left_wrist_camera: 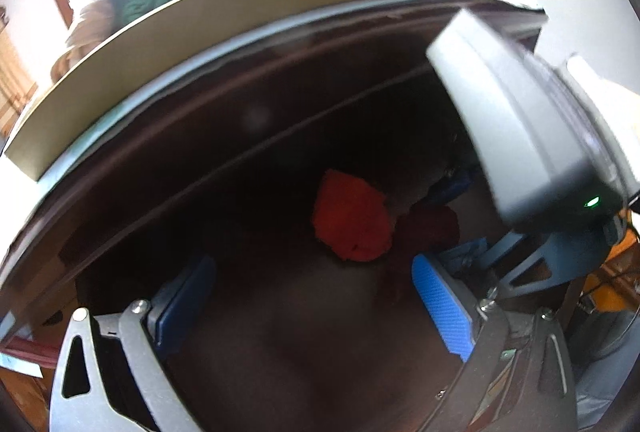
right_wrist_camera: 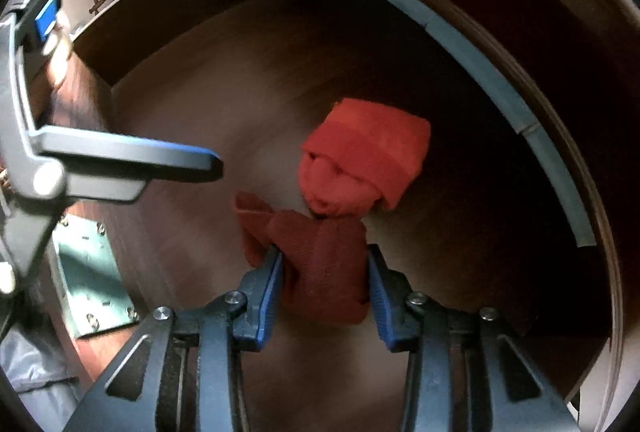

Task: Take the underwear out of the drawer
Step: 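Grasp the dark red sock with the right tool while the left grasps the red sock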

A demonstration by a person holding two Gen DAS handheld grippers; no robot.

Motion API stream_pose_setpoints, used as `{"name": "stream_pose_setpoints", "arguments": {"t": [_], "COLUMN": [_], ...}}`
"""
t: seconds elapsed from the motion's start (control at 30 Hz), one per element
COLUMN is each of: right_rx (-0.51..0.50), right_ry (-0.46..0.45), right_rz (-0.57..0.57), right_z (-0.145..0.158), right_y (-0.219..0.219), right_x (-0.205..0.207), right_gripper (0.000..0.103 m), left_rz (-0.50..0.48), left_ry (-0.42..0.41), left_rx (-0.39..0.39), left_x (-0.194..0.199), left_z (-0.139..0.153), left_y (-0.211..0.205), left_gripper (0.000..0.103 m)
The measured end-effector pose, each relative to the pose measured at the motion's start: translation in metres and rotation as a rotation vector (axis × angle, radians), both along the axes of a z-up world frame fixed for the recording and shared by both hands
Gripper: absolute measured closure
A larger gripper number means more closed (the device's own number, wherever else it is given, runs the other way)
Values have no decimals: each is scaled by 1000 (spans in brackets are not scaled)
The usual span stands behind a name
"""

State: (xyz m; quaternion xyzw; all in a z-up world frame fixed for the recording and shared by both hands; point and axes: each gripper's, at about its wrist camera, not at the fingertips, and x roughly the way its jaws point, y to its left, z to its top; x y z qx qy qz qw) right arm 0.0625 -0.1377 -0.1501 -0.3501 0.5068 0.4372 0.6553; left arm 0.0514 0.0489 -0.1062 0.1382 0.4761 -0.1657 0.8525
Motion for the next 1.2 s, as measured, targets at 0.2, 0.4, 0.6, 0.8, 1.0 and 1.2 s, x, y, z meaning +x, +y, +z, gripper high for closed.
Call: {"name": "stream_pose_setpoints", "arguments": {"t": [0.2,0.4,0.6,0.8,1.0,1.2], "right_rx": [32,120,176,199,193,204], "right_ry": [-38,-73,-73,-58,-63,-57], "right_rz": [-60,-188,-289,-332,-352,-357], "right_z": [21,34,38,37,34,45], "right_y": [-9,-15,-28,-30,-36,-52], "right_x": [0,-2,0,1,6,20], "right_gripper": [63,64,64,64,64,64], "left_rz": [-41,-60,-77,-80,-83,-94], "left_ry": [25,61,91,133,159,165], "left_rx": [29,33,78,87,105,139], "left_x": [16,23,39,51,60,66], "left_z": [-7,-15,-22,-28,-37,-41], "left_y": [-12,-22,-36,-41,-42,-48], "left_gripper": [3,3,4,5,6,13]}}
